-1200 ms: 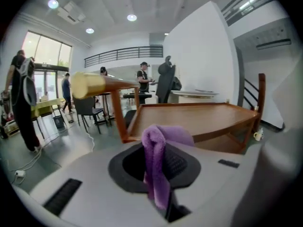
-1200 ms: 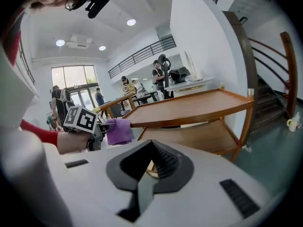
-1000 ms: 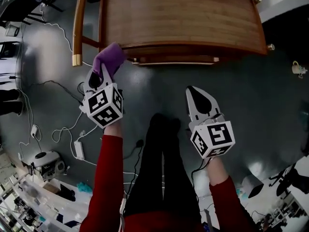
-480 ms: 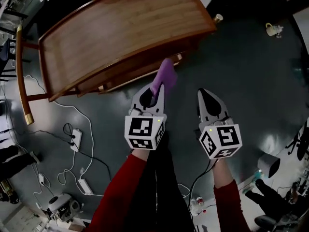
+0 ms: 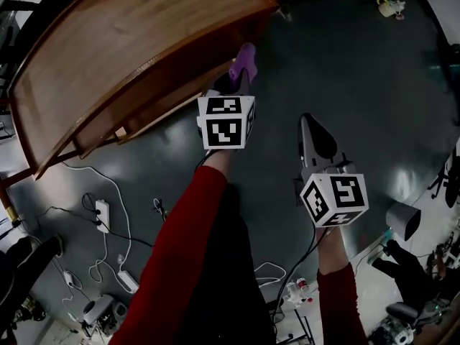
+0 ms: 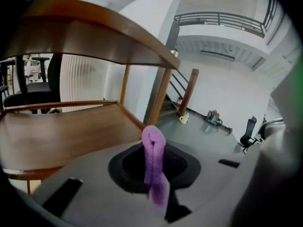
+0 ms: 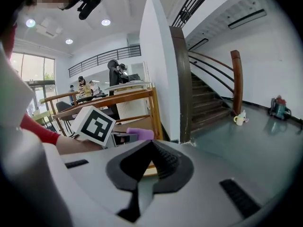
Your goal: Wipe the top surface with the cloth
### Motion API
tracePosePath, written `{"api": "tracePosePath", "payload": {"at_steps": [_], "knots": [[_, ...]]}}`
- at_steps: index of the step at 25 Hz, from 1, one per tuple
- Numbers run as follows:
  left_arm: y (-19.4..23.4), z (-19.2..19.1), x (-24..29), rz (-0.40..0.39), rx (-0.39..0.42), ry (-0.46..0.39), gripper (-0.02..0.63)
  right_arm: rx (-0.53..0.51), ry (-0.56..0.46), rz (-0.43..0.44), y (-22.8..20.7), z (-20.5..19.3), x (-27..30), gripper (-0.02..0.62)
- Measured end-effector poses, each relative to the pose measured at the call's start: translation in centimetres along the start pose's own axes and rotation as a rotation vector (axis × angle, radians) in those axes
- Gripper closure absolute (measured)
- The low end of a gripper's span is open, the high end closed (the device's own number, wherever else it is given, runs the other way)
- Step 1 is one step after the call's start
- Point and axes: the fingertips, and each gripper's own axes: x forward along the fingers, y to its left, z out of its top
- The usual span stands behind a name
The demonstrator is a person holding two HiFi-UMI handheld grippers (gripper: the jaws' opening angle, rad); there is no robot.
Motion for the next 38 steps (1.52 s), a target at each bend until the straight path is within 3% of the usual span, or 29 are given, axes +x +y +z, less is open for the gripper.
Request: {"api": "tracePosePath", "payload": {"at_steps": [5, 12, 16, 22, 28, 29, 31, 35, 38], "knots": [[6.9, -1.5, -4.7, 0.133, -0.031, -0.014, 0.552, -0.03, 0.027, 0.115, 4.0, -0.5, 2.2, 0.583], [19.6, -6.0, -17.2, 0.437, -0.164, -0.045, 0.552, -0.105, 0.1, 0.42, 16.7, -2.5, 5.7, 0.583], [25.5, -9.1, -23.4, 0.588, -0.222, -0.046, 0.552, -0.137, 0.133, 0.528, 22.4, -4.1, 6.2, 0.583], [30.9, -12.3, -29.3, 0.728, -0.255, -0.016, 0.552, -0.166, 0.139, 0.598, 27.4, -4.8, 6.3, 0.583], [32.5, -13.9, -31.8, 0.831, -0.314, -0.013, 0.552, -0.154, 0.116, 0.562, 26.8, -5.1, 6.2, 0.583], [31.3, -13.6, -31.9, 0.812, -0.32, -0.037, 0.552, -0.149, 0.113, 0.549, 26.2, -5.3, 6.1, 0.583], [26.6, -11.9, -30.4, 0.692, -0.278, -0.093, 0.552, -0.134, 0.104, 0.508, 24.2, -5.4, 5.9, 0.583], [13.1, -8.9, -20.2, 0.27, -0.158, -0.134, 0.552, -0.095, 0.066, 0.35, 17.0, -5.6, 5.4, 0.583], [5.0, -9.2, -10.9, 0.056, -0.098, -0.096, 0.552, -0.082, 0.051, 0.239, 10.5, -6.8, 5.0, 0.583]]}}
